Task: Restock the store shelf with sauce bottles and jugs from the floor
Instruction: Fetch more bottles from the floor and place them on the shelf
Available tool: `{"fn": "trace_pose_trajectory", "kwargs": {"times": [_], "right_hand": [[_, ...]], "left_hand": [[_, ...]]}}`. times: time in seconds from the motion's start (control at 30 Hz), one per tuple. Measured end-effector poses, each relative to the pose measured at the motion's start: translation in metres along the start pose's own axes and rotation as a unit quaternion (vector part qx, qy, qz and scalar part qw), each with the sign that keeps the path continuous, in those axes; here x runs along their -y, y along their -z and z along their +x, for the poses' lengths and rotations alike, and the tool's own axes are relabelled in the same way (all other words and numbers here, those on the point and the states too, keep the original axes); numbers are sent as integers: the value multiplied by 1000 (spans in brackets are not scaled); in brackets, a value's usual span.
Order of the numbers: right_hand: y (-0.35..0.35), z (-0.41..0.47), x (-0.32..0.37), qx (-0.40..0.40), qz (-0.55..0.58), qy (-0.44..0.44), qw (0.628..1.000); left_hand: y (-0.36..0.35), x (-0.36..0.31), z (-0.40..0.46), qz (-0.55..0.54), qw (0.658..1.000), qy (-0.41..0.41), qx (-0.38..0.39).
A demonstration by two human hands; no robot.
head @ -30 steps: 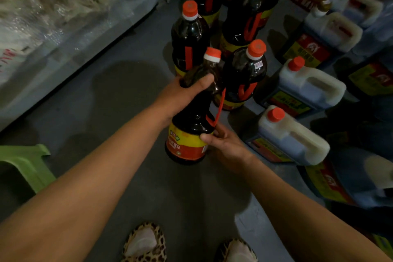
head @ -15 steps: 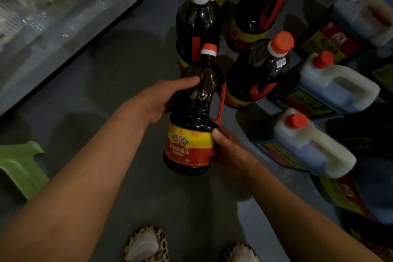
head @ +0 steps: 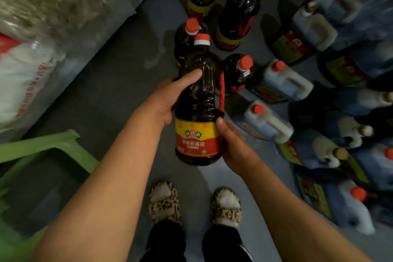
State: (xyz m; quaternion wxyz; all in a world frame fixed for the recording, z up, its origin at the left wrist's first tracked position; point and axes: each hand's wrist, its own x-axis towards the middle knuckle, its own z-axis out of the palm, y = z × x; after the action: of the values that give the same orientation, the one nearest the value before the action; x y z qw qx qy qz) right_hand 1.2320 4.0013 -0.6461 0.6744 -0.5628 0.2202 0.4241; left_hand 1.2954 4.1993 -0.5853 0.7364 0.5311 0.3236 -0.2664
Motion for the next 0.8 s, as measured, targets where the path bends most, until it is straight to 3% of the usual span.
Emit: {"fn": "trace_pose_trajectory", "kwargs": {"times": [0.3,0.5,0.8], "right_hand": [[-64,-165,112,36,-62,25,997],[-113,-280,205,124,-81,51,988],[-226,-430,332,261,-159,176,936]], "left_hand": [[-30,-96,-176,-71,992,-22,-105],[-37,-174,-313,-68,989,-107,-79],[-46,-294,-533,-74,940,-240,-230]]}}
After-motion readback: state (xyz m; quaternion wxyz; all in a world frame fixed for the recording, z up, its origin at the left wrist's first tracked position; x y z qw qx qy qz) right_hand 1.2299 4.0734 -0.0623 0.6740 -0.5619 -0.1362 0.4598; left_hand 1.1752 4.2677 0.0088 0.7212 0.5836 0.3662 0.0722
